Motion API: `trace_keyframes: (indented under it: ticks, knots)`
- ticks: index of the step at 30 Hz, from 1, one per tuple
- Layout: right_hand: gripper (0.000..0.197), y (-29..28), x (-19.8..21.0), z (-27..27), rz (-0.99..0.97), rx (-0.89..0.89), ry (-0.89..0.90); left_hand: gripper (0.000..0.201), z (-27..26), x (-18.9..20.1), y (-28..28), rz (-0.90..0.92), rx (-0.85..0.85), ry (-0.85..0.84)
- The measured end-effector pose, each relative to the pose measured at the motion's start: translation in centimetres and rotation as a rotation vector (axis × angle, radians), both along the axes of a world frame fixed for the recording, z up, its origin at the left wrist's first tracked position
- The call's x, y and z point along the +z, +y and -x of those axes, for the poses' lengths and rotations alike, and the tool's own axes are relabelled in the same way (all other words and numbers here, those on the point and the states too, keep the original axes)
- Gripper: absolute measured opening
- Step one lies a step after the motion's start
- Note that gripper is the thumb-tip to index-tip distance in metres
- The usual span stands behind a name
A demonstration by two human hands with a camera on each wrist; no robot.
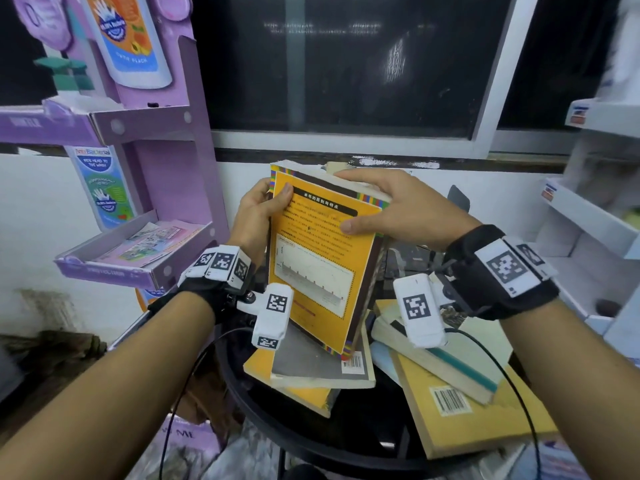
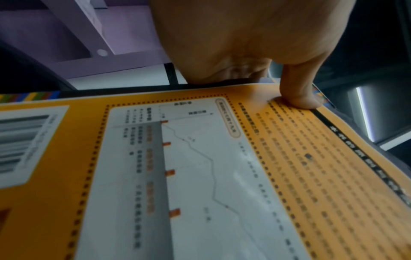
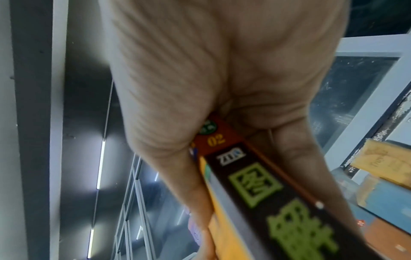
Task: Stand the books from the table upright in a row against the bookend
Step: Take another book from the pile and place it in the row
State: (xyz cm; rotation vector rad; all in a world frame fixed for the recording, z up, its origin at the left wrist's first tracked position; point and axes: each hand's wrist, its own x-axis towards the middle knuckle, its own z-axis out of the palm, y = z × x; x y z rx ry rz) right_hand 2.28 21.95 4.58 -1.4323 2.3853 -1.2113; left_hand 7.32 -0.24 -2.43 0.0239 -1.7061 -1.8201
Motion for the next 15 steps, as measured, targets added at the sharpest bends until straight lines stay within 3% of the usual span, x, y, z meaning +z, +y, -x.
trace_keyframes:
  ticks: [11, 15]
  knots:
    - [0.046, 2.3, 2.1, 0.4, 0.023, -0.197, 0.12, 0.025, 2.3, 2.1, 2.7, 0.275, -0.021, -0.101]
    - [0.043, 4.3, 2.7, 1.1, -0.003, -0.287, 0.123, 0.034, 3.6, 2.2, 3.2, 0.333, 0.027, -0.106]
